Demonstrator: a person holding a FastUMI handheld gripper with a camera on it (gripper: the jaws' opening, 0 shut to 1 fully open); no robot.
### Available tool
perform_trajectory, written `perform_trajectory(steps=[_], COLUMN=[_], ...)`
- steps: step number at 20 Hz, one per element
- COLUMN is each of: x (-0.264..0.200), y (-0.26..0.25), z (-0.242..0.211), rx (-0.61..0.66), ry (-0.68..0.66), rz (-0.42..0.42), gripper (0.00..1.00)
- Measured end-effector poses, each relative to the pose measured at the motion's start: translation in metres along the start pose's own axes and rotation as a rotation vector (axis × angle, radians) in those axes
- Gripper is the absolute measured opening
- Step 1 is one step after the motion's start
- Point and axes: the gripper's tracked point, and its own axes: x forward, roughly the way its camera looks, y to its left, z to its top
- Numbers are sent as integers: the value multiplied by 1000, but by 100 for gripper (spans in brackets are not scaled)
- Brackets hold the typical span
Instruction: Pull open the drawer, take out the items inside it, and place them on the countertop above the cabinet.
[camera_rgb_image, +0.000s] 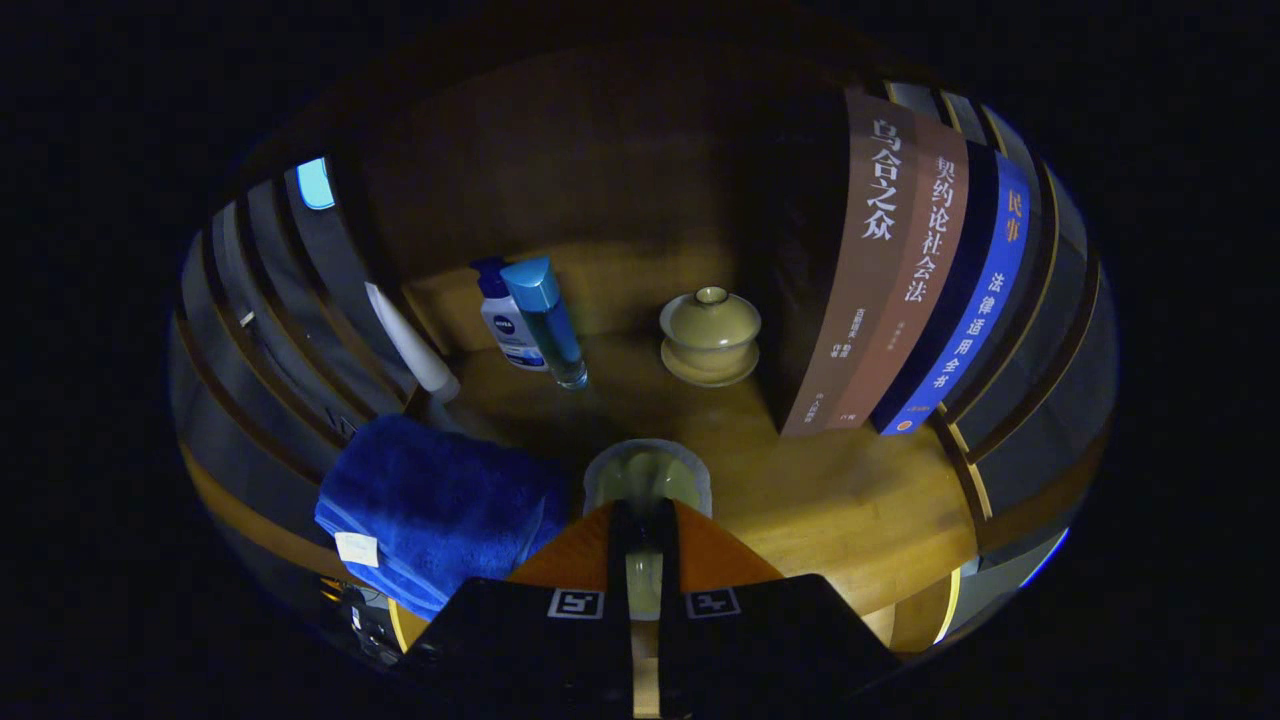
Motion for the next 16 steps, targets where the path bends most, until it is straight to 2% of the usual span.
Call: perform_trajectory(steps=[4, 10, 16], x=[2, -10, -41], y=[-2, -4, -3], z=[-1, 3, -20], rx=[27, 27, 30], ry=[10, -33, -81], rz=[11, 21, 29], gripper=[30, 99, 100])
